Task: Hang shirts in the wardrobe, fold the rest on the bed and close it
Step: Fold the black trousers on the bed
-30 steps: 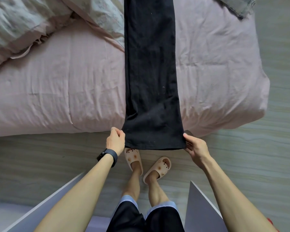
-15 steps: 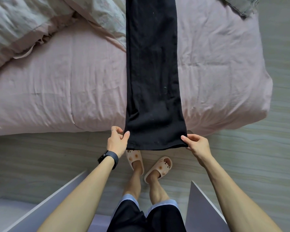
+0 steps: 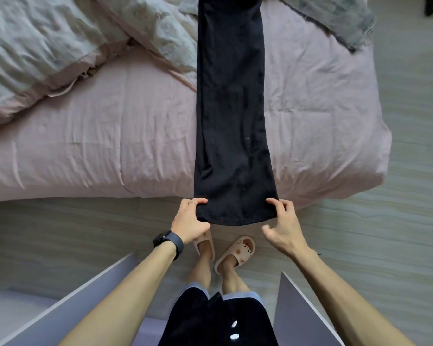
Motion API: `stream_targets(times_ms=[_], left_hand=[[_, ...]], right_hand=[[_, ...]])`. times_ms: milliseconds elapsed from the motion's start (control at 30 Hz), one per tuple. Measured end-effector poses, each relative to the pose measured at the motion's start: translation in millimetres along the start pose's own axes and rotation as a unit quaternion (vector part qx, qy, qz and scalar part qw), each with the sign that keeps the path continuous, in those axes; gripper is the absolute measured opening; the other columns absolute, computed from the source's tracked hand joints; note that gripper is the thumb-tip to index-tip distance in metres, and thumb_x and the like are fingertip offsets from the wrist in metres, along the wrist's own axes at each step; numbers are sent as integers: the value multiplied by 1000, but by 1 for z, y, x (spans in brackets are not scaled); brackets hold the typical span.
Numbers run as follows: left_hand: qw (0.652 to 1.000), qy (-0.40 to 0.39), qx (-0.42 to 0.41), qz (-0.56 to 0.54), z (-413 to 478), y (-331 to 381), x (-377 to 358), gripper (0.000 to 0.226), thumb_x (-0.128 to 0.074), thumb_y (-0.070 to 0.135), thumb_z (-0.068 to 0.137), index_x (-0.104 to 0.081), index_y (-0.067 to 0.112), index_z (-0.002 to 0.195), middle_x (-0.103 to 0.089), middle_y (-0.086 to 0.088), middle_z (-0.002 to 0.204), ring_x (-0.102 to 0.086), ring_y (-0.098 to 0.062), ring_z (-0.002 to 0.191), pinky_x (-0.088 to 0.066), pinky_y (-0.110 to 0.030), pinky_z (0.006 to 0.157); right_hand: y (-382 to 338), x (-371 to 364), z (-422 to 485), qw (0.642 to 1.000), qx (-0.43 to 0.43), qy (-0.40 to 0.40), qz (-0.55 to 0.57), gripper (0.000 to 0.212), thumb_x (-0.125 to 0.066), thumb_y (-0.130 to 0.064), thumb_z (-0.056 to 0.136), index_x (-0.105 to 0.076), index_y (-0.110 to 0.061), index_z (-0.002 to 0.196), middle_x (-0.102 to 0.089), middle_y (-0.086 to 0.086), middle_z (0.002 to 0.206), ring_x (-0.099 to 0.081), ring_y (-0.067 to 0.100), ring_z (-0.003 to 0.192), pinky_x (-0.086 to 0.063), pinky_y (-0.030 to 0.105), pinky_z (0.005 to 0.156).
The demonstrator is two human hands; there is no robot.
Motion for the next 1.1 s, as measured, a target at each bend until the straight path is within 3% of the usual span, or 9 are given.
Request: stream_targets(times_ms=[100, 167, 233, 367, 467, 600, 733, 900, 1100], left_hand=[[966, 55, -82, 241, -4, 22, 15, 55, -63, 13, 83, -48, 32, 133, -44, 2, 118, -55, -24, 102, -46, -33, 79], [920, 104, -130, 354, -5, 37, 30, 44, -60, 14, 88, -54, 31, 127, -48, -1, 113, -52, -25, 100, -36, -33, 75], [878, 150, -191, 412, -8, 55, 47, 32, -68, 16, 84, -64, 29, 113, -53, -4, 117, -54, -27, 99, -38, -36, 72], [748, 227, -394, 484, -21, 82, 69, 30, -79, 2, 66, -76, 18, 91, -65, -2, 77, -62, -24, 67, -50, -33, 58], [680, 248, -453, 521, -23, 91, 82, 43, -57, -5, 73, -78, 19, 102, -56, 1, 58, -56, -23, 54, -53, -32, 60], [620, 242, -449, 596, -27, 90, 84, 40, -47, -4, 77, -78, 11, 99, -59, -1, 57, -58, -23, 56, -55, -34, 67], [630, 237, -392, 628, -35, 95, 80, 40, -40, 0, 79, -78, 7, 87, -59, -2, 55, -57, -22, 56, -54, -32, 69], [655, 220, -362, 626, -56, 85, 77, 43, -38, 6, 82, -78, 7, 96, -66, -3, 67, -64, -22, 67, -56, -35, 74], [650, 213, -372, 627, -92, 88, 78, 33, -58, 9, 75, -76, 11, 102, -66, -2, 90, -62, -20, 77, -53, -37, 68]], right_hand=[[-13, 16, 2, 992, 45, 20, -119, 52, -63, -14, 87, -50, -18, 137, -45, 5, 127, -51, 24, 112, -49, 33, 90], [-26, 29, 8, 982, 61, 31, -174, 26, -55, -33, 91, -59, -28, 116, -52, -5, 115, -55, 21, 104, -44, 32, 75], [-38, 47, 13, 974, 78, 113, -178, 9, -63, -29, 86, -63, -25, 95, -59, -2, 113, -57, 25, 100, -45, 35, 71], [-60, 66, 14, 893, 289, 193, -284, 25, -75, 6, 67, -72, -7, 88, -68, 13, 96, -64, 36, 84, -52, 41, 68], [-67, 80, 16, 855, 312, 196, -366, 29, -58, 8, 71, -71, -7, 92, -62, 4, 72, -58, 28, 62, -52, 37, 60], [-71, 85, 15, 804, 336, 163, -462, 24, -48, 5, 80, -66, -10, 82, -54, 4, 66, -52, 26, 57, -47, 36, 54], [-84, 78, 8, 800, 360, 169, -450, 51, -18, -1, 99, -68, -7, 90, -52, 6, 71, -51, 26, 61, -41, 37, 52], [-96, 83, 2, 813, 328, 158, -454, 21, -48, 2, 76, -64, -11, 80, -52, 4, 68, -51, 25, 59, -43, 35, 51], [-95, 96, -28, 812, 346, 172, -437, 20, -60, 7, 72, -66, -10, 79, -55, 4, 70, -55, 25, 63, -49, 37, 59]])
Point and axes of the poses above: each hand's wrist, its own z-axis towards the middle knuckle, its own x-axis out of the back of the hand, y = z × x, the point moved 3 cm from there along z, towards the middle knuckle
